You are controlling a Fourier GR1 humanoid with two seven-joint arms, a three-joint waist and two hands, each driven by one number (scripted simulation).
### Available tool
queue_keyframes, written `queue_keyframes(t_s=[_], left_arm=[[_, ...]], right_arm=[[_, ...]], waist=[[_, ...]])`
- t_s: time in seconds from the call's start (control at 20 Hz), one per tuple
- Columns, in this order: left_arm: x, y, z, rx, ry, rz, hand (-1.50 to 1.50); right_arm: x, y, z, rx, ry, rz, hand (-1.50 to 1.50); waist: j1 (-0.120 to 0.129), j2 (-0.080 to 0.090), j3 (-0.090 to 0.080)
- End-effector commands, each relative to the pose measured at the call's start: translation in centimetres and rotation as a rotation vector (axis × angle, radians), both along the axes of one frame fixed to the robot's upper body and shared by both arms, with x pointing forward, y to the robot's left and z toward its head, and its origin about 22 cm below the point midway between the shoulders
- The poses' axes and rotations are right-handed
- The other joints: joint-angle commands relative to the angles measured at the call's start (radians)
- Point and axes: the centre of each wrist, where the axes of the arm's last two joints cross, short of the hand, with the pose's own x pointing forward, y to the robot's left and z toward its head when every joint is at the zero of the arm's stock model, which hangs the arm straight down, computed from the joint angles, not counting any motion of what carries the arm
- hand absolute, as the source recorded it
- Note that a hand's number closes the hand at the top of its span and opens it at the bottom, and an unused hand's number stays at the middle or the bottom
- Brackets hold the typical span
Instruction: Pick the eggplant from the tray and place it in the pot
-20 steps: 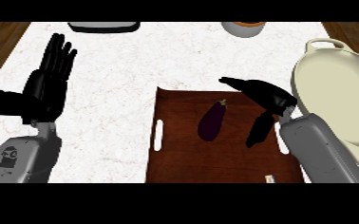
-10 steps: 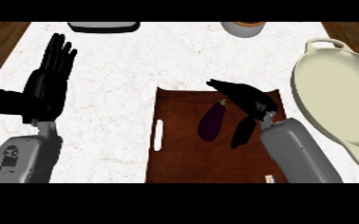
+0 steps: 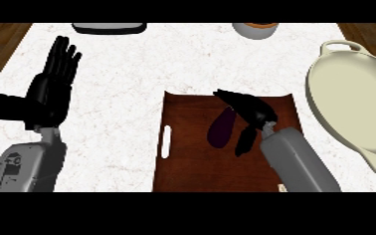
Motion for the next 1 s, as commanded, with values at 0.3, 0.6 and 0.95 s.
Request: queue_keyframes(t_s=[0.3, 0.6, 0.95], left_arm=[[-0.7, -0.5, -0.5, -0.010, 0.004, -0.026, 0.00], [-0.6, 0.3, -1.1, -0.009, 0.001, -0.016, 0.00], [1.0, -1.1, 0.4, -0.004, -0.001, -0.007, 0.00]], right_arm=[[1.3, 3.1, -4.4, 0.024, 0.019, 0.031, -1.50], [1.4, 4.4, -3.2, 0.064, -0.086, 0.182, 1.50], [-0.4, 4.1, -4.7, 0.055, -0.113, 0.201, 1.50]], waist=[[0.007, 0.001, 0.000], [0.007, 0.002, 0.000], [-0.002, 0.000, 0.000]])
